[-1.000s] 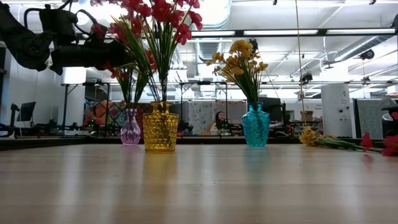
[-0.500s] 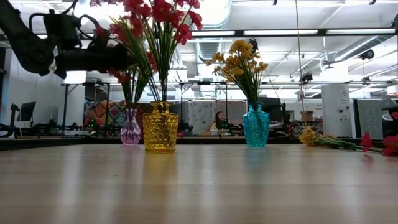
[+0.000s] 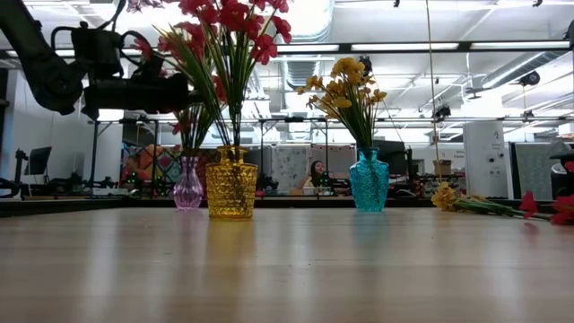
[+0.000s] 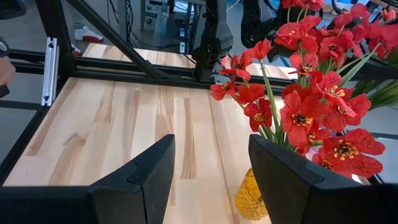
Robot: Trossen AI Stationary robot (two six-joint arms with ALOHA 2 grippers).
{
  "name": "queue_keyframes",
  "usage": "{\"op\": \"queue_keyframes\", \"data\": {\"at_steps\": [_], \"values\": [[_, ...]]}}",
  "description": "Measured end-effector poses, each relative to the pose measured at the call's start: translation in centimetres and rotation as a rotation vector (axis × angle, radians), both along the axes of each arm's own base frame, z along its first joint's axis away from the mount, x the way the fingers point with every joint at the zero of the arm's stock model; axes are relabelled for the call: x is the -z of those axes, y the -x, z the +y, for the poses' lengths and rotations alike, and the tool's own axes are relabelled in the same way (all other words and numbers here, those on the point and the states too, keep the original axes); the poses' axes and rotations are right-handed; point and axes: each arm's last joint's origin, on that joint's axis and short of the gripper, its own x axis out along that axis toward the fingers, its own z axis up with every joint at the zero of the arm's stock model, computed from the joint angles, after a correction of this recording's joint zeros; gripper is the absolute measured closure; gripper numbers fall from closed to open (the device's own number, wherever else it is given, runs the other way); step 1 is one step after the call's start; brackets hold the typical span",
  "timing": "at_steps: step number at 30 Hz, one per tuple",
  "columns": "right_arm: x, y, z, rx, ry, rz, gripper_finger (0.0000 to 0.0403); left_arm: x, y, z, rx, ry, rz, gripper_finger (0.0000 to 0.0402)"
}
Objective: Sort flowers into vase by color
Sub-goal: Put the orange flower into the pink vase
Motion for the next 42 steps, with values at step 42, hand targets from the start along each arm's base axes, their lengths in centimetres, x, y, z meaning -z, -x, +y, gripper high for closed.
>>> {"op": "queue_keyframes", "data": {"at_steps": [42], "values": [[0.05, 0.01, 0.01, 0.000, -0.001, 0.001, 0.0204, 0.19, 0.02, 0.01, 0.004, 0.068, -0.025, 0.0327]]}}
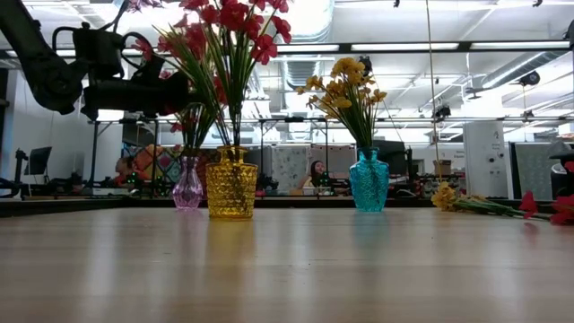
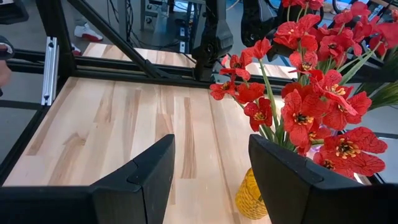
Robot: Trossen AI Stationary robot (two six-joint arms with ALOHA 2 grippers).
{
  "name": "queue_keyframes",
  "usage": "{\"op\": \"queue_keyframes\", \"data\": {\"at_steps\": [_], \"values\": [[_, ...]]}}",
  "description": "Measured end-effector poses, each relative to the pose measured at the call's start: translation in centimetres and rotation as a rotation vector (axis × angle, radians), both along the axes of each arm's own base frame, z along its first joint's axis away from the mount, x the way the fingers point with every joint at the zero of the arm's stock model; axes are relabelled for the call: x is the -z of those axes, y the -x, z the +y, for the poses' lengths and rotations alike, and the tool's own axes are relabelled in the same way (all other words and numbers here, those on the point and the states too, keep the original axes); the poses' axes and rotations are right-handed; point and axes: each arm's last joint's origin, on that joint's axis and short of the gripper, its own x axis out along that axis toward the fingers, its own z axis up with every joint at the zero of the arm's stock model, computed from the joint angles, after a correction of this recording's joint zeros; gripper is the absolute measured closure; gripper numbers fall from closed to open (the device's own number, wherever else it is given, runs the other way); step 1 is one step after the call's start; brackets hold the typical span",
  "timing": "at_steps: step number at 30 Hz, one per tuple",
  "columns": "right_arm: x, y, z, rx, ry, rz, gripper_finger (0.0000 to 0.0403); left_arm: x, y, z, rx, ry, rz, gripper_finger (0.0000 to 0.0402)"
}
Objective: Sort flowers into vase by color
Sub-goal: Put the orange flower into the pink vase
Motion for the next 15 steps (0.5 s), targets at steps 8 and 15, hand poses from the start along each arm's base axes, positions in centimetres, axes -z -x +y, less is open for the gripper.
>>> {"op": "queue_keyframes", "data": {"at_steps": [8, 15], "values": [[0.00, 0.00, 0.01, -0.003, -0.002, 0.000, 0.0204, 0.07, -0.01, 0.01, 0.002, 0.013, -0.002, 0.0310], [0.00, 0.00, 0.01, -0.003, -0.002, 0.001, 0.0204, 0.72, -0.07, 0.07, 0.001, 0.060, 0.048, 0.0284]]}}
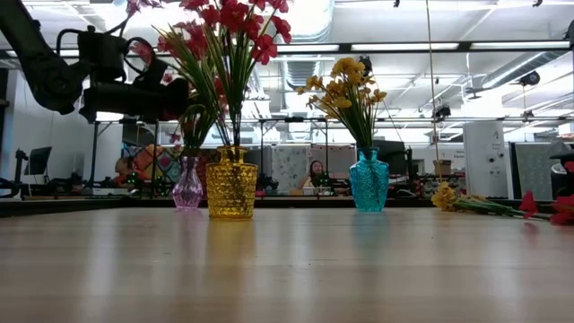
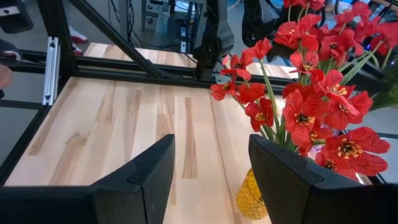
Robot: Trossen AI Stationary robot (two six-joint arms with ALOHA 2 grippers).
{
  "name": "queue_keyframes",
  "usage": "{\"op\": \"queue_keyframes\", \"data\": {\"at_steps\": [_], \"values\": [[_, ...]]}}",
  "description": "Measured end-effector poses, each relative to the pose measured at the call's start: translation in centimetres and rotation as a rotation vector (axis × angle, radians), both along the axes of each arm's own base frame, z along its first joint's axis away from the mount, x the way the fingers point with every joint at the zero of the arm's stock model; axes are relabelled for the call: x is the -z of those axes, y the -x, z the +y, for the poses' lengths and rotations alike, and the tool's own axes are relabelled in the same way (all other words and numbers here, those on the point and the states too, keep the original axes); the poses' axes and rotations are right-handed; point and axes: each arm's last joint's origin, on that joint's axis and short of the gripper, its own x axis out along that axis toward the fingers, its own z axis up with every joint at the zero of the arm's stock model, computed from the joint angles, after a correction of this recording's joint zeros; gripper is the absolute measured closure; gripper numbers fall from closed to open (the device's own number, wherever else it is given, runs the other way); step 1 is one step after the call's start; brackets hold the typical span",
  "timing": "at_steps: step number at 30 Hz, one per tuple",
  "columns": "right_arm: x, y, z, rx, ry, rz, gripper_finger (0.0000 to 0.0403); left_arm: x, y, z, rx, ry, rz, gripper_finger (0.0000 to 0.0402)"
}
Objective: Sort flowers into vase by color
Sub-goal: Put the orange flower into the pink vase
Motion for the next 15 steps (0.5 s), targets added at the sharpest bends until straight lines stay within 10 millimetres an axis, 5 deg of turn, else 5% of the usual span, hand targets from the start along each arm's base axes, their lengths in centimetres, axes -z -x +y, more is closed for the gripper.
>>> {"op": "queue_keyframes", "data": {"at_steps": [15], "values": [[0.0, 0.0, 0.0, 0.000, 0.001, 0.000, 0.0204, 1.1, 1.5, -1.5, 0.001, 0.020, 0.013, 0.0269]]}}
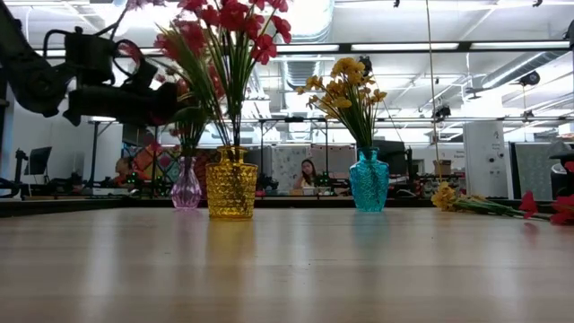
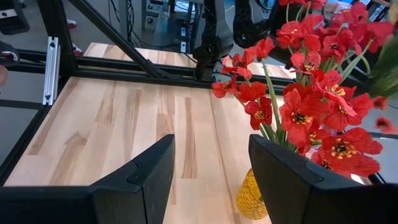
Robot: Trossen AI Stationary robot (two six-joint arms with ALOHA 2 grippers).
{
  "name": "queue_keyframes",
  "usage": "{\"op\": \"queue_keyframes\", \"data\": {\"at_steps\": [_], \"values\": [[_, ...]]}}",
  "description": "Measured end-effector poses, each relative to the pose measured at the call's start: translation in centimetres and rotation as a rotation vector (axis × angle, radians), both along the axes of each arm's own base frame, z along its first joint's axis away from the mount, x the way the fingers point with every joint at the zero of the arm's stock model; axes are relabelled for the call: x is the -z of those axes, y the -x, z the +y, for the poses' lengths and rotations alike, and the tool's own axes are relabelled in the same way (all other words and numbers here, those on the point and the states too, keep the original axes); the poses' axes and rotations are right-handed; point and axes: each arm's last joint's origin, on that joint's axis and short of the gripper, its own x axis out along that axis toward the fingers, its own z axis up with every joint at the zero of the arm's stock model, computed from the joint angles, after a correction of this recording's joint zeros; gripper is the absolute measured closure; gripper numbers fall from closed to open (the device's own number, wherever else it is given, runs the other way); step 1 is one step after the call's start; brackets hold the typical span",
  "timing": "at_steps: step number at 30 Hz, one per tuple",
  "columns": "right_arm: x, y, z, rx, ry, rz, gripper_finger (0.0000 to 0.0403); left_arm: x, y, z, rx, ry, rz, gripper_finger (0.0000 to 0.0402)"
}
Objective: Sort flowers into vase by color
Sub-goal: Put the orange flower into the pink vase
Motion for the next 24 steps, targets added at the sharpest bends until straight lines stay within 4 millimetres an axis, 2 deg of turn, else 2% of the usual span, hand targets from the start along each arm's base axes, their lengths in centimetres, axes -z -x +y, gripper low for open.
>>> {"op": "queue_keyframes", "data": {"at_steps": [8, 17, 24], "values": [[0.00, 0.00, 0.00, 0.000, 0.000, -0.001, 0.0204, -0.16, 0.83, -0.85, 0.002, -0.017, -0.036, 0.0269], [-0.01, 0.00, 0.01, 0.000, -0.001, -0.001, 0.0204, 0.24, 0.79, -0.81, 0.003, 0.021, -0.014, 0.0268], [-0.01, -0.01, 0.00, 0.000, 0.000, -0.001, 0.0204, 0.54, 0.77, -0.79, 0.003, 0.056, -0.004, 0.0240]]}}
